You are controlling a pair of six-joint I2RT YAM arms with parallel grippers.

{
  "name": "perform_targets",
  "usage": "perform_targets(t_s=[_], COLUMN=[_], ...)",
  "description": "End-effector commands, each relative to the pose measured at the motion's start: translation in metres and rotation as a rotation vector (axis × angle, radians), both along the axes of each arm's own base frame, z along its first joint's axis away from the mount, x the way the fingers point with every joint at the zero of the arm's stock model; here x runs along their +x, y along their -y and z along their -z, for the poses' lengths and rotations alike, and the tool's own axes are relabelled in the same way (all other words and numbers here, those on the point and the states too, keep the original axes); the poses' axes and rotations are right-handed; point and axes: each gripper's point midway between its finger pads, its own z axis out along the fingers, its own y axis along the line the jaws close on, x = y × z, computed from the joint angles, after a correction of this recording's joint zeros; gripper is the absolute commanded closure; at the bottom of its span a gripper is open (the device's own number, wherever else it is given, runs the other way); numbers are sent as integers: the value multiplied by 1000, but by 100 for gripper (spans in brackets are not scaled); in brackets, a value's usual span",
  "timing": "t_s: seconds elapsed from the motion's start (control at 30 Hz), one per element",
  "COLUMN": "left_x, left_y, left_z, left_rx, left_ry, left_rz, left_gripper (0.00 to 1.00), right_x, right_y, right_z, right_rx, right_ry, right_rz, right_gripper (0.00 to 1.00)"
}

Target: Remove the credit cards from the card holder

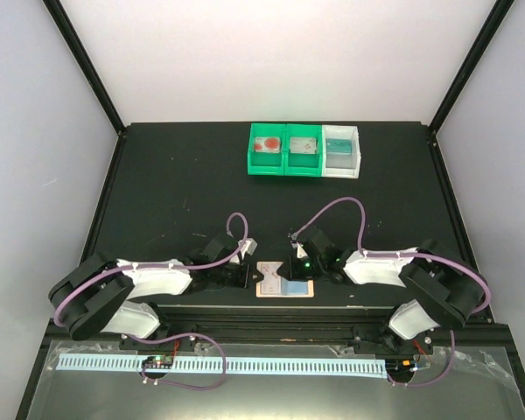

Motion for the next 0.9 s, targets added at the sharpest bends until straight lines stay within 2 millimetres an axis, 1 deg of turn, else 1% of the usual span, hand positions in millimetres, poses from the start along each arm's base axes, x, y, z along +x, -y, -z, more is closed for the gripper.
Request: perform_targets(t_s=[0.0, 0.37, 0.57, 0.87], left_x=[5, -3, -6, -9], left_y=[-1, -3, -4, -4], left_z=[-10, 9, 14, 19], left_rx=[8, 41, 54, 69], left_ry=[32, -12, -20, -26], left_rz=[-11, 5, 11, 17], left_gripper=[98, 98, 98, 99], right_x=[1, -1, -2, -4], right_y=[4, 2, 0, -8], right_z=[-3, 2, 4, 1], right_rx=[-16, -8, 1, 50], right_ry=[24, 8, -1, -10], right_rz=[15, 10, 4, -13], right_gripper=[83, 83, 83, 84])
